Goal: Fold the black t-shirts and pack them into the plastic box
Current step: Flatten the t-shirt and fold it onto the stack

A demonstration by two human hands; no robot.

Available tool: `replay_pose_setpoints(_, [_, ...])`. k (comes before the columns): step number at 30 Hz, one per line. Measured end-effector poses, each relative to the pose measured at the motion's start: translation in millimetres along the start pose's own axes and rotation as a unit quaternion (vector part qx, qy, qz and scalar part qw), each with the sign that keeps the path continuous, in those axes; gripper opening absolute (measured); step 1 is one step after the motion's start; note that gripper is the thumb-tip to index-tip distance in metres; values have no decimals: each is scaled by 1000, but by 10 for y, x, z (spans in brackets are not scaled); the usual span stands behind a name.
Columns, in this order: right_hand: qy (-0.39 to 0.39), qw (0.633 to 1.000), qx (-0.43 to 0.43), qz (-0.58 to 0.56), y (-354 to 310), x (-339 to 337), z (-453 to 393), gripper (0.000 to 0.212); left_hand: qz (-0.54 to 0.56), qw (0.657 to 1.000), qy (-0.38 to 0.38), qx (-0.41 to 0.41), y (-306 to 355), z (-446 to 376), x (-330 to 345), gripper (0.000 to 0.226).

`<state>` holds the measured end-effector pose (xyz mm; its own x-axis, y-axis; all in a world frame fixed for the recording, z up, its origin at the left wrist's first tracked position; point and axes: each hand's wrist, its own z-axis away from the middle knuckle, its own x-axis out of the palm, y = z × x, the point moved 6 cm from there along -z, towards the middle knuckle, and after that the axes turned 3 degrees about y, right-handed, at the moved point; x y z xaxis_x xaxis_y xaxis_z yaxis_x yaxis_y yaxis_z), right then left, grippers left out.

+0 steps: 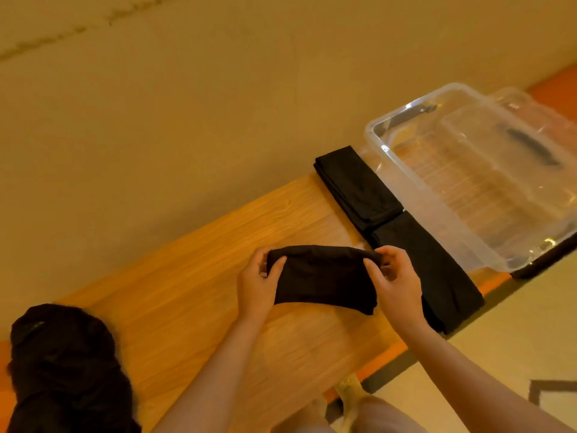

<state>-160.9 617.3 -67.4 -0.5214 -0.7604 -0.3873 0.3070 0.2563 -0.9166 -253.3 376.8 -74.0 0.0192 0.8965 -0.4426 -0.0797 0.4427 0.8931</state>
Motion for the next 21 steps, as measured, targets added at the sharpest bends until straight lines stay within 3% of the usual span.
replay_pose_setpoints(6, [207, 976, 69, -25, 165, -615, 264, 21, -3, 990, -131, 53, 642, -338, 658, 26])
replay_pose_setpoints(10, [294, 934, 153, -131, 341, -987, 356, 24, -23, 970, -221, 93, 1097, -435, 1252, 32])
replay_pose_setpoints(15, [333, 883, 247, -219, 564, -1214, 306, 31, -85, 953, -271, 107, 1397, -507, 1940, 39])
replay_pose_setpoints(21, [344, 868, 299, -197, 835, -1270, 226, 35, -84, 950, -300, 0, 1270, -547, 2380, 34])
